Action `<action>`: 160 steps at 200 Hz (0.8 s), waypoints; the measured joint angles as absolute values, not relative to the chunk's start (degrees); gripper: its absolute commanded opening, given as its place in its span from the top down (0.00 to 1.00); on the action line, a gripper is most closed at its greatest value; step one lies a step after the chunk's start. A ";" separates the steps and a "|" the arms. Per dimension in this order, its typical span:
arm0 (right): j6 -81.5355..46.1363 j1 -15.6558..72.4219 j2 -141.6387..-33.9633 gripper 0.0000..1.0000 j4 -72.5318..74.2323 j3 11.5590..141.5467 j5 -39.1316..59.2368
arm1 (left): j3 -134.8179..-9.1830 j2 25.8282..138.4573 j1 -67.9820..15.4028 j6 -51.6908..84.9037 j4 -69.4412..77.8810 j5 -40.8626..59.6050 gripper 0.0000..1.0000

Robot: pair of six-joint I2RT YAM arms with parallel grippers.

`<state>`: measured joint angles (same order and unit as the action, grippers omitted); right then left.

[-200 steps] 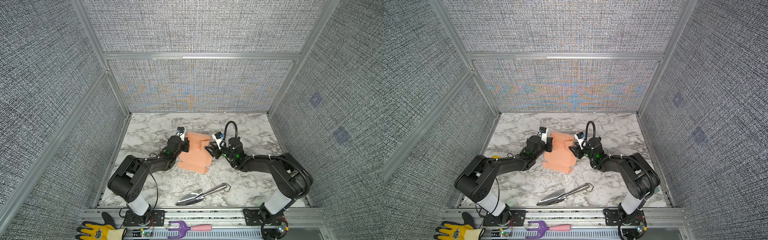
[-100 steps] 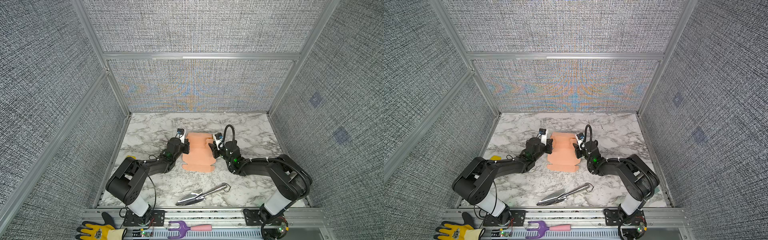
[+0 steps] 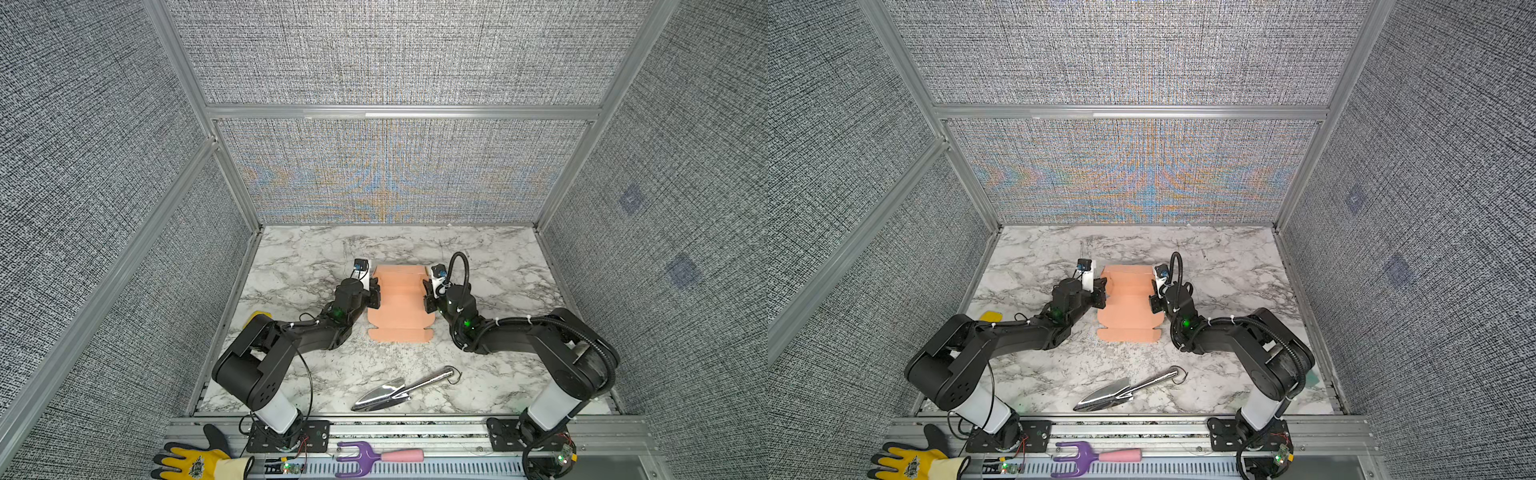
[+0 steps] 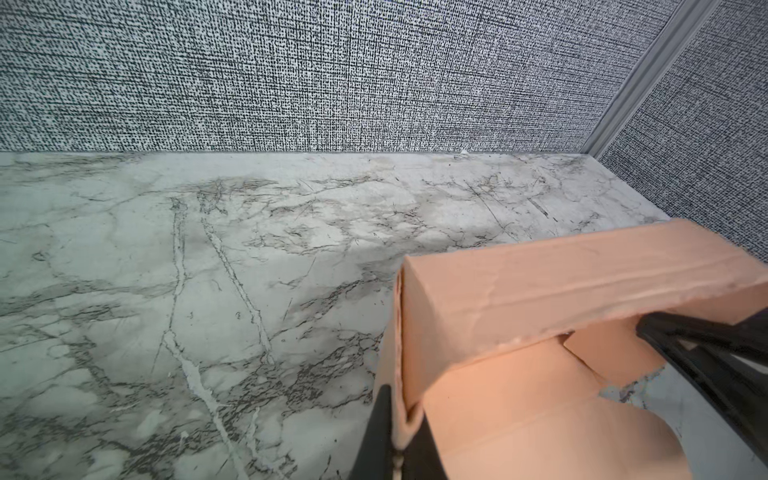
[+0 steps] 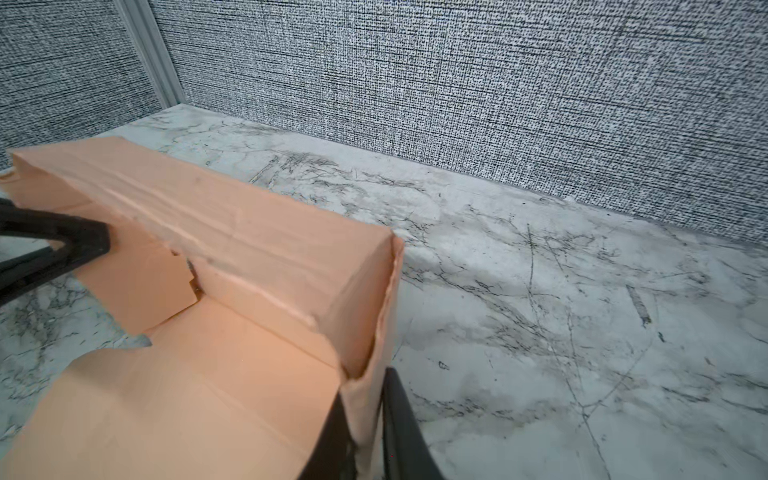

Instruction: Fold the paper box

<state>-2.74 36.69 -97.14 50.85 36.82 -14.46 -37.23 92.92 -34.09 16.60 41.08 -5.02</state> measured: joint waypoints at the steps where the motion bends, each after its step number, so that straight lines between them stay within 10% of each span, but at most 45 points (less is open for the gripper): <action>1: -2.74 36.75 -97.19 0.91 50.89 36.84 -14.79 | -37.23 92.92 -34.11 16.60 41.08 -5.04 1.00; 123: -4.29 40.56 -99.11 1.00 55.09 37.34 -26.65 | -37.98 92.97 -35.81 17.67 41.71 -8.01 1.00; 160: -4.82 40.58 -98.72 0.70 55.61 35.70 -25.10 | -37.95 92.97 -36.05 18.04 41.69 -8.40 1.00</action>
<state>-4.82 40.58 -98.72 55.61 35.70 -25.10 -37.95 92.97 -36.05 18.04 41.69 -8.40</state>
